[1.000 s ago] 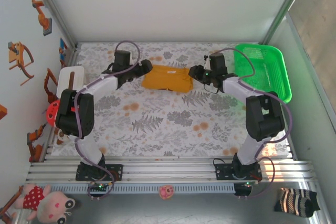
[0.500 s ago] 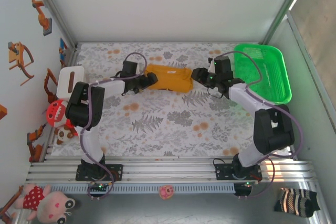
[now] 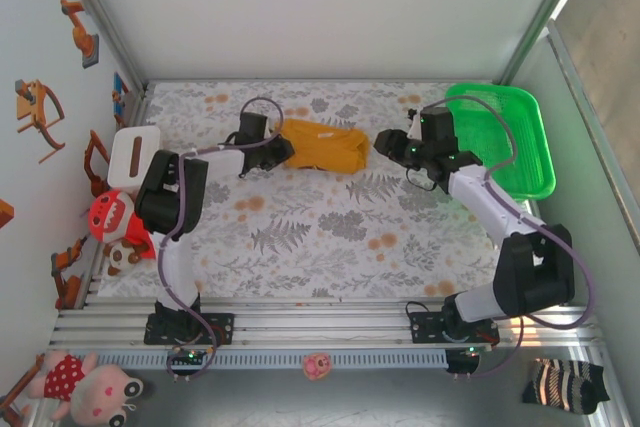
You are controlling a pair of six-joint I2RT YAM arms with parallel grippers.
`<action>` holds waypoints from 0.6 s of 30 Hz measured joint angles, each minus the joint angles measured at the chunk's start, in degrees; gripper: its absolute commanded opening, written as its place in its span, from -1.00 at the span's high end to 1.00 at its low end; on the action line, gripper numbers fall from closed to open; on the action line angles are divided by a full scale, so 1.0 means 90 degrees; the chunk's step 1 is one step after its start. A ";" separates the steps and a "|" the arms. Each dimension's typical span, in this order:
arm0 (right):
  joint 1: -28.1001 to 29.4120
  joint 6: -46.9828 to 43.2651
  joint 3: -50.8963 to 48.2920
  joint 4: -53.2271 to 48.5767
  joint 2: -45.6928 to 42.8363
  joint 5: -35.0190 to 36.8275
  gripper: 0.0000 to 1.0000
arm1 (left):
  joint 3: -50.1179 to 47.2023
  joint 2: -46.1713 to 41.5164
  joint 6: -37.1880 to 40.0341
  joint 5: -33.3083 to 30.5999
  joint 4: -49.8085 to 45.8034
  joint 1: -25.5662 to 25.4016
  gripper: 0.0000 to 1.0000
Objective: Fold the inside-out t-shirt
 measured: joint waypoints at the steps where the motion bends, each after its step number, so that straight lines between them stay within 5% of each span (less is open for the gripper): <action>1: -0.0015 -0.0032 -0.0002 -0.0056 -0.0039 0.0017 0.14 | 0.0000 -0.0041 0.0002 -0.0046 -0.0044 0.0087 0.87; 8: -0.0129 -0.0214 -0.0155 -0.0289 -0.0260 0.0112 0.14 | -0.0148 -0.0823 0.0257 -0.0301 -0.0483 0.0964 0.80; 11: -0.0146 -0.0270 -0.0223 -0.0379 -0.0284 0.0117 0.13 | -0.0231 -0.1202 0.0556 -0.0296 -0.0736 0.1440 -0.37; 13: -0.0153 -0.0304 -0.0270 -0.0452 -0.0335 0.0146 0.03 | -0.0202 -0.1336 0.0806 -0.0260 -0.1001 0.1749 -0.97; 18: -0.0226 -0.0464 -0.0284 -0.0794 -0.0682 0.0413 -0.32 | 0.0056 -0.1576 0.1477 -0.0204 -0.1950 0.2504 -0.94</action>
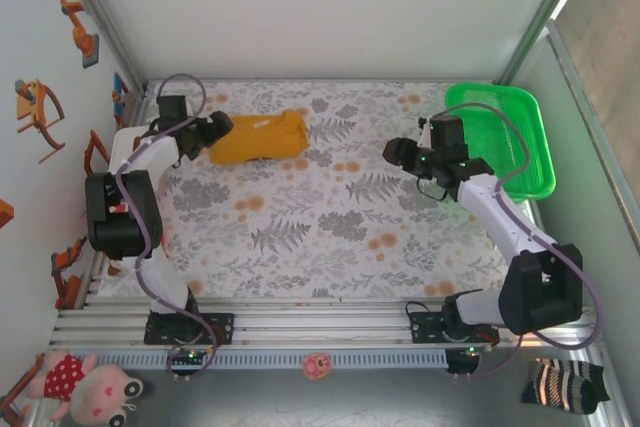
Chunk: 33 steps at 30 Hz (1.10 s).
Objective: Fold the inside-out t-shirt
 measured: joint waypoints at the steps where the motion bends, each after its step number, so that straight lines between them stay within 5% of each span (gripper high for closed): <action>1: -0.0022 -0.0039 0.0000 -0.0073 -0.0114 0.0090 -0.40 | 0.0012 -0.0143 0.0109 0.0005 -0.0175 0.0146 -0.94; 11: -0.0391 -0.0636 0.0284 -0.0916 -0.0663 0.2249 -0.76 | -0.0175 -0.2419 0.0843 -0.0631 -0.0831 0.0476 -0.94; 18: -0.0678 -0.1678 -0.0539 0.0087 -0.0663 0.4197 -0.87 | -0.2749 -0.3514 0.1515 -0.2084 0.0746 0.0119 -0.94; 25: -0.1178 -0.2795 -0.2076 0.2135 0.0036 0.4464 -0.96 | -0.4160 -0.2720 0.2261 -0.3402 0.2586 -0.0440 -0.94; 33: -0.1290 -0.3534 -0.3517 0.6479 0.1003 0.3597 -0.99 | -0.5323 -0.1804 0.2798 -0.3405 0.5498 -0.0457 -0.94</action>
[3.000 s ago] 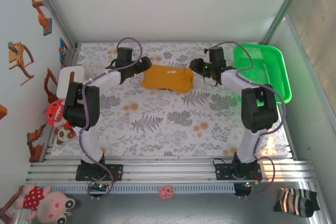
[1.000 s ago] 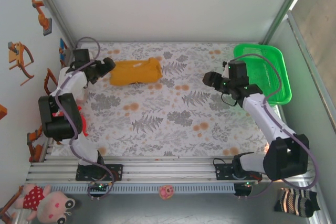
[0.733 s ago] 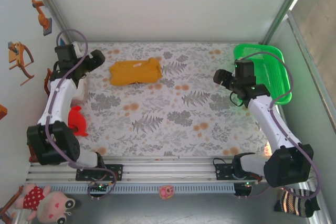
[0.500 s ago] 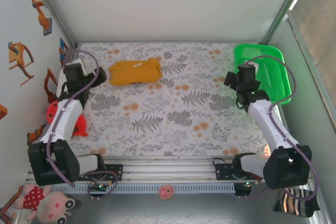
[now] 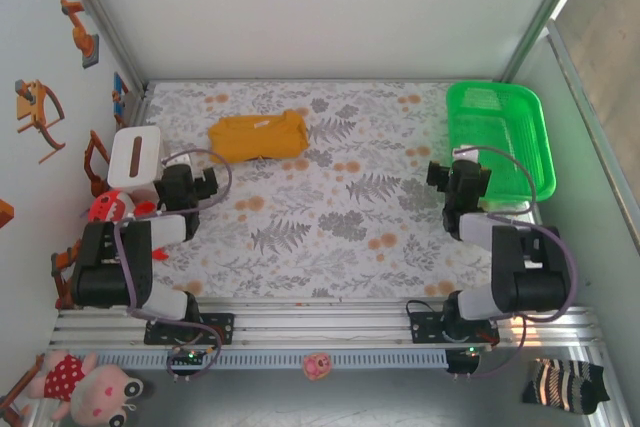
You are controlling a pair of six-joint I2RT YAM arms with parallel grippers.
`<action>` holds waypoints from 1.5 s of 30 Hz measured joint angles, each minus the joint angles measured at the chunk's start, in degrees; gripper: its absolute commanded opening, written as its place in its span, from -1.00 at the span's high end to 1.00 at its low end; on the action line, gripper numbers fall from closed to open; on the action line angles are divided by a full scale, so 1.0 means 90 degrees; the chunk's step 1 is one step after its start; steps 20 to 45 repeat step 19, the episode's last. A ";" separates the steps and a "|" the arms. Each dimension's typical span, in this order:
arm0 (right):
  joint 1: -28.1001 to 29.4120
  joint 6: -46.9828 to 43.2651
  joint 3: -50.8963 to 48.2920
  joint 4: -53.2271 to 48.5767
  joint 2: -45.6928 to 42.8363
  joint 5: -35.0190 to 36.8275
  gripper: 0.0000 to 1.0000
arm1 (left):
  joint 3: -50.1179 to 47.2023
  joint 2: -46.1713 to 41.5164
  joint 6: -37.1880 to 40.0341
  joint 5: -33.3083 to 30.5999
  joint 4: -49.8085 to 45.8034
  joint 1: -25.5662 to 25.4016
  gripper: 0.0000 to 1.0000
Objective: Fold the inside-out t-shirt
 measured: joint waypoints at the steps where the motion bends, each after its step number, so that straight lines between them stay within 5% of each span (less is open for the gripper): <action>1: -0.0019 0.0012 -0.0061 0.0284 0.0114 -0.0121 -0.99 | -0.0083 0.0153 0.0022 0.0063 0.0163 0.0019 -0.94; 10: -0.0408 0.0104 -0.0192 0.0879 0.0401 -0.0923 -0.99 | -0.0141 0.0296 0.0046 0.0512 0.0843 0.0211 -0.93; 45: -0.0408 0.0104 -0.0189 0.1069 0.0401 -0.1039 -0.99 | -0.0141 0.0296 0.0049 0.0566 0.0942 0.0211 -0.94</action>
